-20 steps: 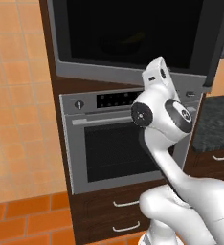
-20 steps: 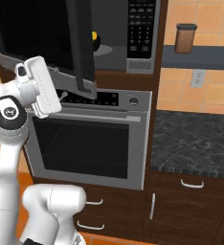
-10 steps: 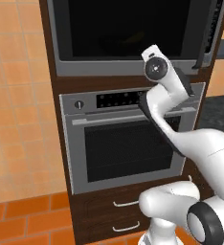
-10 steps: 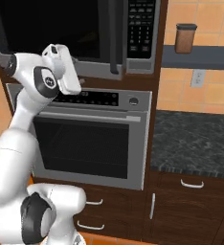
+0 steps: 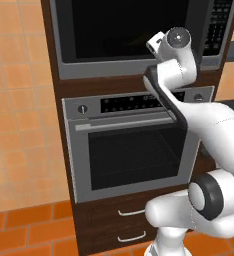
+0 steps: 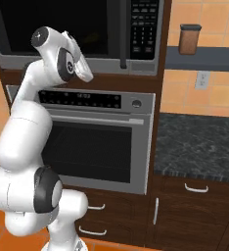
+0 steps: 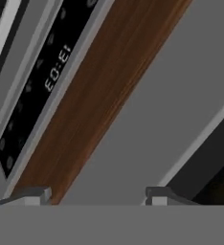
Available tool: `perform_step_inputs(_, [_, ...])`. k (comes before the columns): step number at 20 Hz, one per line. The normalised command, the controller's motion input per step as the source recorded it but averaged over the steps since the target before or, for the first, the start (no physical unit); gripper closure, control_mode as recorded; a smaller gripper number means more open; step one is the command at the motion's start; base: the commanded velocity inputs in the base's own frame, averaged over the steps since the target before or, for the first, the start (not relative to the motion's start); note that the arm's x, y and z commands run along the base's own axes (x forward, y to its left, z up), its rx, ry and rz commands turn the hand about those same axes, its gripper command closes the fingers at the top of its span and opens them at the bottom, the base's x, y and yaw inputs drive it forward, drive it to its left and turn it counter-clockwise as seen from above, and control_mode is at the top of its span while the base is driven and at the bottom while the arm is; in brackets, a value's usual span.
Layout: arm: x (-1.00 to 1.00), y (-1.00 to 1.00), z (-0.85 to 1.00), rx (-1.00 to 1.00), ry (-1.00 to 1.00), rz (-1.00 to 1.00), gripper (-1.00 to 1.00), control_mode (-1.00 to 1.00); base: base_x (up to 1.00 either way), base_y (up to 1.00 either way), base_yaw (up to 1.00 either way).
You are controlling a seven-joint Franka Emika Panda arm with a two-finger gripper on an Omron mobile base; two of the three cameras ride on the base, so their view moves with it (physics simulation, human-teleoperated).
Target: Pick the corn from the sink and place it in the bowl. Then pick the bowl and place it in the microwave. Then close the microwave door and press the start button.
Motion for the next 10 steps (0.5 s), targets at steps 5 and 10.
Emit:
perform_step_inputs(5, [-0.67, 0.0, -0.06, 0.02, -0.03, 0.3, -1.0, -1.0, 0.0, 0.0, 0.0])
perform_step_inputs(10, [-1.0, -0.03, 0.06, 0.21, -0.01, 0.32, -1.0, -1.0, 0.0, 0.0, 0.0])
